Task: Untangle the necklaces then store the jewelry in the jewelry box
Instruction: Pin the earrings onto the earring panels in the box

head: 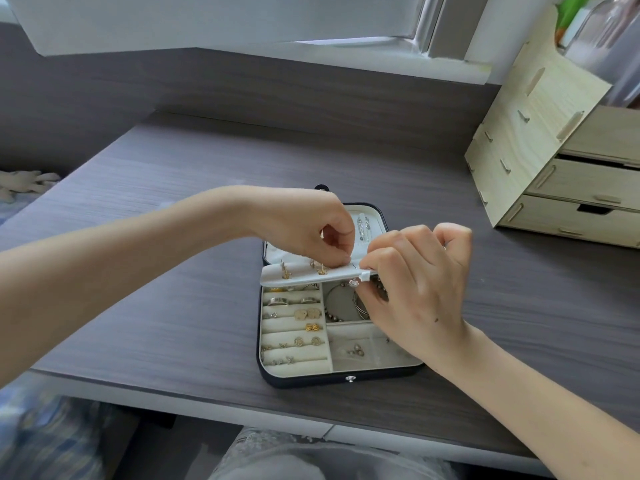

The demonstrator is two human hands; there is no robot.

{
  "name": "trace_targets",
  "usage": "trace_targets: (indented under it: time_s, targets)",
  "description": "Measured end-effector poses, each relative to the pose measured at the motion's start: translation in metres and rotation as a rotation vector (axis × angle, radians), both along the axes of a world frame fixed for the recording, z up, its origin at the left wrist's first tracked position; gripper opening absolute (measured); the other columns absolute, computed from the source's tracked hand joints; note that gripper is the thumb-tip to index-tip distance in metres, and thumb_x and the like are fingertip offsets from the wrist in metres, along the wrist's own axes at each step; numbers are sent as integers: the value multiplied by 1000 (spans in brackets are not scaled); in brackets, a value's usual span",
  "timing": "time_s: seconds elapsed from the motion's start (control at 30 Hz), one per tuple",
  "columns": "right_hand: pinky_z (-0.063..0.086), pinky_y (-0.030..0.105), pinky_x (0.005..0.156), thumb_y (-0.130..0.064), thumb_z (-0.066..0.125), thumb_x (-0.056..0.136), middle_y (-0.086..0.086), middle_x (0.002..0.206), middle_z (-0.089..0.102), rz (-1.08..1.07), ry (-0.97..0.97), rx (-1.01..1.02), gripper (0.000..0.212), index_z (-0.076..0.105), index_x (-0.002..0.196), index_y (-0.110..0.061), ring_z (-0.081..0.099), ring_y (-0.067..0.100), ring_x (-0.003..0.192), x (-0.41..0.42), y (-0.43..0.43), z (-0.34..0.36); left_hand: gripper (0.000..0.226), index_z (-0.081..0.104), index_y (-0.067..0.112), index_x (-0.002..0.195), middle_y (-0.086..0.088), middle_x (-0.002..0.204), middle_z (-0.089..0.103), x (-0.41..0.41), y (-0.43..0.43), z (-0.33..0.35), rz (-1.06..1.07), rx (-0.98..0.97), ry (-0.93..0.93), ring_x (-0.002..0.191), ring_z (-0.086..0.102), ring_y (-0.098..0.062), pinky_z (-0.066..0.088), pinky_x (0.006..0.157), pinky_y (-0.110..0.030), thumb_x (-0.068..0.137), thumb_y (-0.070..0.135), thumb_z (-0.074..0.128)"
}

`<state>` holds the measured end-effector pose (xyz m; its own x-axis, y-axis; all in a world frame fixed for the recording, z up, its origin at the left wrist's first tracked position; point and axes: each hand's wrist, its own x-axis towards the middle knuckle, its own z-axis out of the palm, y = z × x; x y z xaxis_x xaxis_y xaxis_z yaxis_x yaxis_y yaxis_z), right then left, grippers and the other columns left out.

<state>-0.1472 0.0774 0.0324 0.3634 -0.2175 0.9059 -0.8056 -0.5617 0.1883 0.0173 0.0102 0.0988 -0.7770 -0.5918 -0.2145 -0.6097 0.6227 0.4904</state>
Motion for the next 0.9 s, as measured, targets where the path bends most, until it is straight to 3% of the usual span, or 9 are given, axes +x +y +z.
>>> trace_targets:
  time_s: [0.17, 0.3, 0.37, 0.47, 0.53, 0.6, 0.67, 0.77, 0.9]
  targets:
    - [24, 34, 72, -13, 71, 75, -2, 74, 64, -35, -13, 33, 27, 44, 81, -16, 47, 17, 71, 0, -4, 2, 7, 65, 23, 85, 13, 77, 61, 8, -6, -3, 103, 49, 59, 68, 54, -1, 42, 63, -13, 89, 28, 61]
    - [27, 37, 77, -30, 74, 77, 0, 84, 64, -103, -8, 116, 35, 47, 94, -17, 47, 19, 79, 2, -11, 9, 41, 68, 16, 93, 0, 91, 69, 24, 6, 10, 283, 150, 394, 88, 63, -14, 51, 81, -25, 90, 47, 42]
    - [28, 40, 85, -38, 75, 73, 1, 93, 65, -137, -1, 181, 45, 51, 103, -16, 49, 19, 88, 2, -18, 15, 50, 68, 19, 92, 1, 90, 71, 29, 14, 20, 337, 234, 481, 85, 65, -11, 52, 73, -21, 85, 55, 35]
    - [25, 47, 101, -49, 74, 69, 0, 107, 64, -147, 1, 291, 60, 56, 114, -15, 53, 21, 102, -1, -25, 23, 27, 65, 33, 84, 13, 78, 67, 30, 20, 21, 343, 133, 428, 74, 61, -5, 47, 62, -20, 86, 55, 49]
    - [22, 47, 106, -55, 66, 76, -2, 114, 63, -121, -65, 362, 58, 58, 119, -16, 54, 20, 108, -10, -27, 31, 7, 62, 35, 83, 10, 77, 63, 28, 19, 19, 361, 37, 410, 73, 57, -14, 44, 63, -28, 89, 34, 59]
    - [26, 41, 101, -51, 56, 84, -4, 112, 63, -131, -157, 413, 44, 61, 115, -20, 54, 18, 106, -29, -30, 39, 10, 62, 29, 85, 0, 87, 66, 25, 15, 17, 420, 4, 423, 82, 59, -27, 45, 65, -33, 91, 21, 59]
    - [28, 35, 86, -39, 54, 87, -6, 101, 66, -208, -166, 465, 24, 68, 99, -23, 57, 22, 95, -57, -37, 39, 6, 63, 23, 88, -7, 92, 66, 23, 13, 16, 463, -28, 437, 86, 60, -30, 45, 64, -32, 91, 19, 59]
    - [20, 33, 73, -24, 60, 84, -4, 84, 70, -351, -36, 646, 14, 73, 78, -24, 59, 29, 82, -94, -47, 23, 4, 64, 19, 91, -2, 90, 66, 22, 7, 12, 486, -122, 428, 82, 60, -24, 45, 63, -28, 90, 20, 60]
    - [21, 35, 70, -15, 72, 77, 0, 74, 69, -437, 122, 703, 7, 75, 75, -22, 58, 31, 71, -110, -53, 1, 8, 60, 24, 90, 10, 84, 61, 20, 1, 7, 518, -207, 448, 74, 58, -14, 43, 59, -18, 88, 17, 63]
